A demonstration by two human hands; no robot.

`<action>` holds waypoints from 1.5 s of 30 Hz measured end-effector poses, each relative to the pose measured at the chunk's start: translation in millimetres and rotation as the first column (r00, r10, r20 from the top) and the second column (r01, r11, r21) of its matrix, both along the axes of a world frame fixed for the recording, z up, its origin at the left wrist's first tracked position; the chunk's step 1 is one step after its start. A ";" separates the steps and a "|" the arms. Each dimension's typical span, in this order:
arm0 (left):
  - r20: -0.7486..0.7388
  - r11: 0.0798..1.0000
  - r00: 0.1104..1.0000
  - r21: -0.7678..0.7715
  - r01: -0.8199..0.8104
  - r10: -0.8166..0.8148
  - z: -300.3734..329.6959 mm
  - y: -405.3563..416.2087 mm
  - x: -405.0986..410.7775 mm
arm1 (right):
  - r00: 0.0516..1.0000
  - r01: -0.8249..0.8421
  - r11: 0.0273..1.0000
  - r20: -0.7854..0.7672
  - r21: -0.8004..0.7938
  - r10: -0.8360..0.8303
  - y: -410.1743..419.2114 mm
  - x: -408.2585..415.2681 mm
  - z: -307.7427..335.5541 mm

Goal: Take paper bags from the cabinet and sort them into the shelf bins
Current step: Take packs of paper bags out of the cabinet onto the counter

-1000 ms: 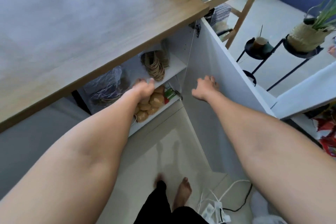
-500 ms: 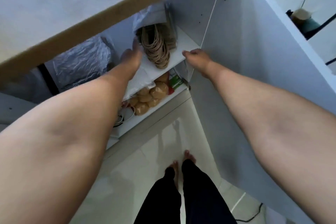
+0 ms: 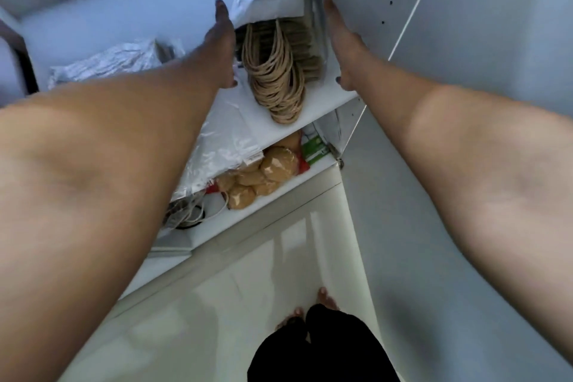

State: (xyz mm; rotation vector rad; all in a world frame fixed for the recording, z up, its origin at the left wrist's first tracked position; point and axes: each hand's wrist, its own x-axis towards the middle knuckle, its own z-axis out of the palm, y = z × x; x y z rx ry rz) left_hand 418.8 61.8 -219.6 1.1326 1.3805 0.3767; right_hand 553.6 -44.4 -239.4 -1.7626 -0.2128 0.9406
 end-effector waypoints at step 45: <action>-0.084 0.828 0.880 -0.390 0.403 -0.468 118.6 -193.9 -95.0 | 0.924 0.059 0.998 -0.381 0.037 -0.040 -226.1 -127.8 101.0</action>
